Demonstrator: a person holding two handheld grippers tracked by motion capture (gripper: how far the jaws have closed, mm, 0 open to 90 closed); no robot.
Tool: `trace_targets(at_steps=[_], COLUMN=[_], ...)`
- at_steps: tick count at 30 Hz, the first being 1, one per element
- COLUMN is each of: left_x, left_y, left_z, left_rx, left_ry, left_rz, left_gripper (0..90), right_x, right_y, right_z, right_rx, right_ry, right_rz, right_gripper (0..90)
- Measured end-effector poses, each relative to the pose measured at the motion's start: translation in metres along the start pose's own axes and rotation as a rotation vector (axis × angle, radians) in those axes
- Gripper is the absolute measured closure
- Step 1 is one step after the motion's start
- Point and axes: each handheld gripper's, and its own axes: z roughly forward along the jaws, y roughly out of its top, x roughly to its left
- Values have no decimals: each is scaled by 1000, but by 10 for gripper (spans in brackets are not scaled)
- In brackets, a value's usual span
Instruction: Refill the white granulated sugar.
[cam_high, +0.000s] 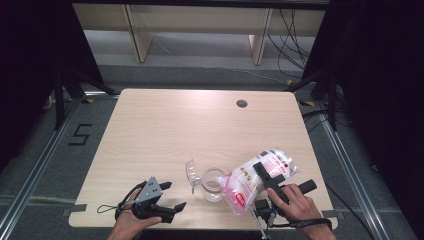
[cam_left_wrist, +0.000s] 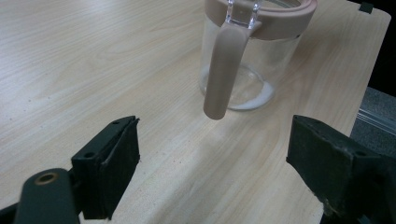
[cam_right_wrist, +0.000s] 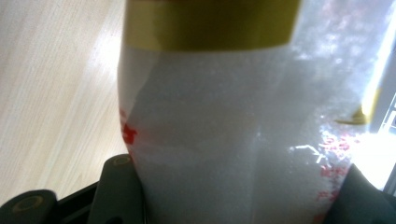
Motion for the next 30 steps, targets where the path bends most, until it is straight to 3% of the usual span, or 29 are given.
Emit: trace_targets(at_steps=[4,13,15,27,29,30], left_x=[0,0,0,0,0,2], left_y=[0,0,0,0,0,0], left_z=[0,0,0,0,0,-1], left_rx=[1,0,3,0,2,26], left_ry=[0,1,0,1,0,10], left_rz=[1,-1,4,0,7,32], left_gripper=[165,165,165,165,165,165], right_x=[-3,-2,-2,-4,-5,-5], right_y=[0,-1,-1,0,0,0], right_z=[-1,0,0,-1,-1,-1], right_rx=[11,11,12,14,15,18], right_ry=[-3,6,0,3,1,4], right_rz=[-27,-14,-34,-51,-57,-62], right_gripper=[483,487,488,494,494,495])
